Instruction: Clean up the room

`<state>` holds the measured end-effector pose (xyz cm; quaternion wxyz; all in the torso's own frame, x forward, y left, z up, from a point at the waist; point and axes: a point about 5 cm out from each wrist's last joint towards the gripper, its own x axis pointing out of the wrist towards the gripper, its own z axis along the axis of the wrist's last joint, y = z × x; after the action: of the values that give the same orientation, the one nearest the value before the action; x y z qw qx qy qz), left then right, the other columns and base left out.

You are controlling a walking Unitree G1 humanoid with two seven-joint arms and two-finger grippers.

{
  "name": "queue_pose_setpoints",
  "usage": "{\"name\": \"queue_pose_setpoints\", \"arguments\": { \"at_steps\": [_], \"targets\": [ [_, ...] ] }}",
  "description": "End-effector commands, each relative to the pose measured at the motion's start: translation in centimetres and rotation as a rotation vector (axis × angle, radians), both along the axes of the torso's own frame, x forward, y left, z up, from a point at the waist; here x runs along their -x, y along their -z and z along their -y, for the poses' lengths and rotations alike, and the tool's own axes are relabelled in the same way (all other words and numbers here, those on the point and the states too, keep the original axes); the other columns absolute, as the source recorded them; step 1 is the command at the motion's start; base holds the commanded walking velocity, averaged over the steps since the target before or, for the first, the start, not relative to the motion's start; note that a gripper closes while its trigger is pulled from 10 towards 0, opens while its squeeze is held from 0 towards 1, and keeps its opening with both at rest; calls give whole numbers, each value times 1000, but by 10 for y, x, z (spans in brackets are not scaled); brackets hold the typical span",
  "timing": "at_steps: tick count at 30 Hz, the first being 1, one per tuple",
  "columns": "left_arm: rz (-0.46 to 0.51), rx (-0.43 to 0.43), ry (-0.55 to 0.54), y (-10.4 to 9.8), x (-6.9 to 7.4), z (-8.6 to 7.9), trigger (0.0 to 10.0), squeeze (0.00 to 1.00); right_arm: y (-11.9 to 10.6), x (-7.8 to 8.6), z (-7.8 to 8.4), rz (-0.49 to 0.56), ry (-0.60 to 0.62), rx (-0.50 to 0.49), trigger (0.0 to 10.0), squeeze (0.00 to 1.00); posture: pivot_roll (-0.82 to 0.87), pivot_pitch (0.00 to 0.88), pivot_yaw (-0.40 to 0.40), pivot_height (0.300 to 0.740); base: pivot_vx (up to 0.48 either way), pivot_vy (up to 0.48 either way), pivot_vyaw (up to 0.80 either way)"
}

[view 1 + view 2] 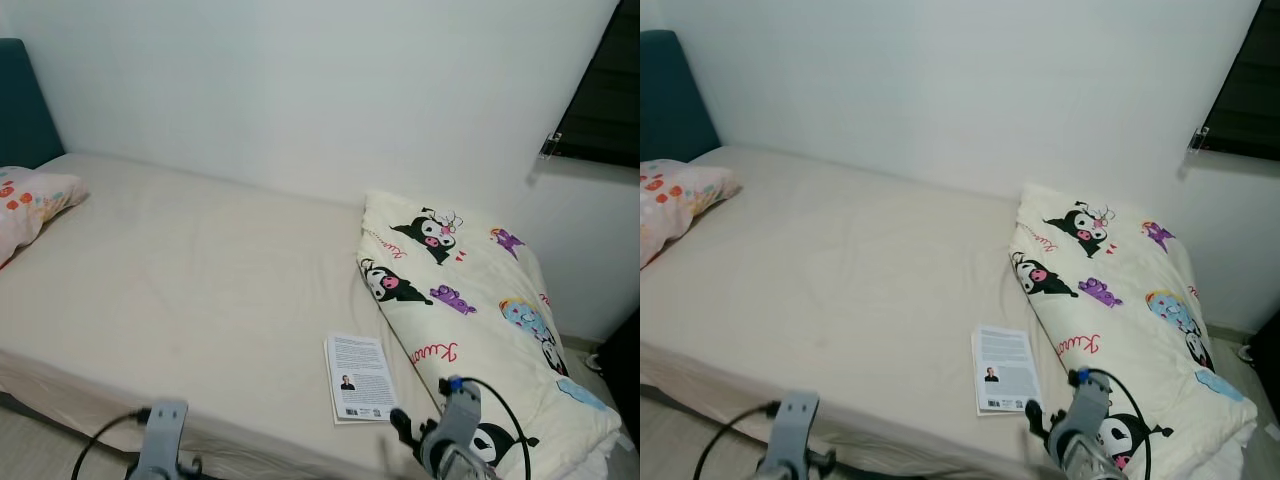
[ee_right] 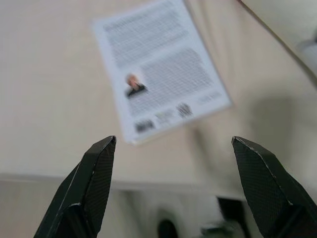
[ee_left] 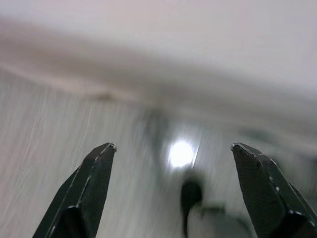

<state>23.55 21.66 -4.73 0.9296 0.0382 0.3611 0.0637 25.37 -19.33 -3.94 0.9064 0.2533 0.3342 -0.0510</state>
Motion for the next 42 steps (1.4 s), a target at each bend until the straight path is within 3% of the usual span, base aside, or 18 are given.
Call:
{"name": "queue_pose_setpoints", "arguments": {
  "at_steps": [1,5,9,17,19,24,31,35,42],
  "targets": [
    [33,23,-30,-4,-4,-5,10000,0,-2,-2,0,15,25,-34,10000,0,98,2,-56,650,0,0,0],
    [94,64,-56,-13,-15,-3,10000,0,-10,-13,-2,66,44,-88,10000,0,97,8,-52,635,0,0,0],
    [103,57,-42,-13,-15,-1,10000,0,-18,-22,-5,109,58,-137,10000,0,98,15,-48,620,0,0,0],
    [106,53,-29,-10,-10,0,10000,0,-29,-34,-6,169,100,-200,10000,0,109,34,-42,595,0,0,0],
    [87,38,-5,-6,-3,-2,10000,0,-38,-42,-4,217,136,-246,10000,0,117,52,-31,580,0,0,0],
    [73,27,18,-2,5,-6,10000,0,-40,-45,-2,230,176,-264,10000,0,133,78,-15,560,0,0,0],
    [51,-2,63,2,14,-12,10000,0,-39,-43,5,220,243,-253,10000,0,152,111,-2,535,0,0,0],
    [34,-14,79,4,21,-17,10000,0,-30,-33,15,163,322,-218,10000,0,161,136,6,525,0,0,0],
    [-9,-21,134,11,32,-14,10000,0,-17,-10,45,86,505,-138,10000,0,148,150,11,525,0,0,0]
  ]
}}
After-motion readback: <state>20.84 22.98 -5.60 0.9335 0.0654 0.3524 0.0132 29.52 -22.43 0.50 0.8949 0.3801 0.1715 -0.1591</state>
